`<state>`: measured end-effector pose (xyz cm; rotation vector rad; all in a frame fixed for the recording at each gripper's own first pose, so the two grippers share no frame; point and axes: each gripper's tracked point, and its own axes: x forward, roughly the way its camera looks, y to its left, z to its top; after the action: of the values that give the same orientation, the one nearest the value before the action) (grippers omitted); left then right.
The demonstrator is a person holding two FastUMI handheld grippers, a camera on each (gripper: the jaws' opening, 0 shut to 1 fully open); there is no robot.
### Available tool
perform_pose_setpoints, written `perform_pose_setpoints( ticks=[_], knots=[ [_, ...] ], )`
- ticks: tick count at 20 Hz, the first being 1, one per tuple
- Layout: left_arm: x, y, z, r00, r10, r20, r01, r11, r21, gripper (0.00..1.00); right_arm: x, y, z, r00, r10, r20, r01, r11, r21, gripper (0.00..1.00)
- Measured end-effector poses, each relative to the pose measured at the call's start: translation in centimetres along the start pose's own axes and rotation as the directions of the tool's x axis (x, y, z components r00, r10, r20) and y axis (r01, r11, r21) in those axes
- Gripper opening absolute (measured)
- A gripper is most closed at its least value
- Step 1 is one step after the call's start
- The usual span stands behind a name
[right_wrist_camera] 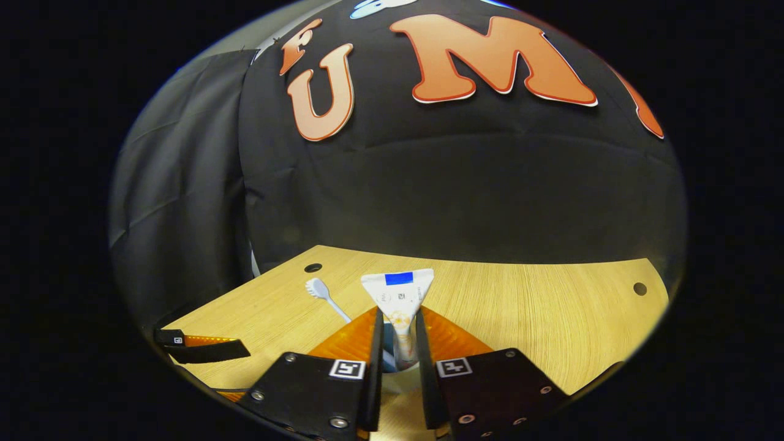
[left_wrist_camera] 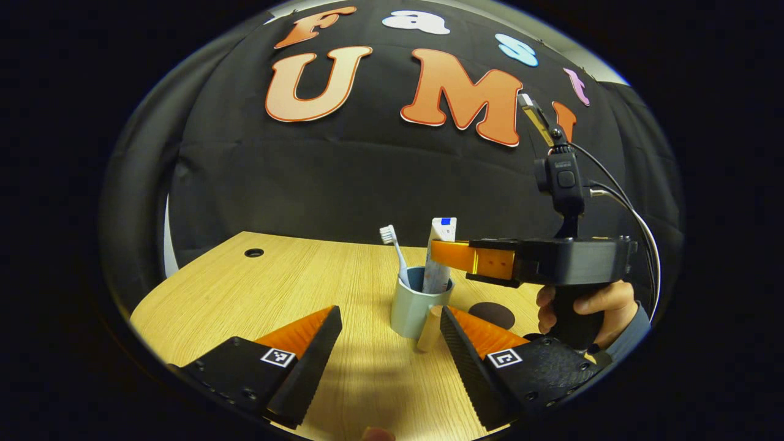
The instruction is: Put the toothbrush and toothpaste on the desktop into the cup, then pick up the cup and place it on the coaster on the desktop.
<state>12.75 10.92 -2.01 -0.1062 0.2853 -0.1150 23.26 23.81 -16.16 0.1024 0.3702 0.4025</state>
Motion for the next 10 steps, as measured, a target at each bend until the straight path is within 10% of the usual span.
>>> perform_pose_setpoints(
  ticks=[10],
  knots=[
    [3.1, -2.8, 1.2, 0.993, -0.040, -0.111, 0.037, 0.999, -0.023, 0.98, -8.3, -2.2, 6.7, 0.991, -0.017, 0.133, 0.028, 0.997, -0.078, 0.77]
  ],
)
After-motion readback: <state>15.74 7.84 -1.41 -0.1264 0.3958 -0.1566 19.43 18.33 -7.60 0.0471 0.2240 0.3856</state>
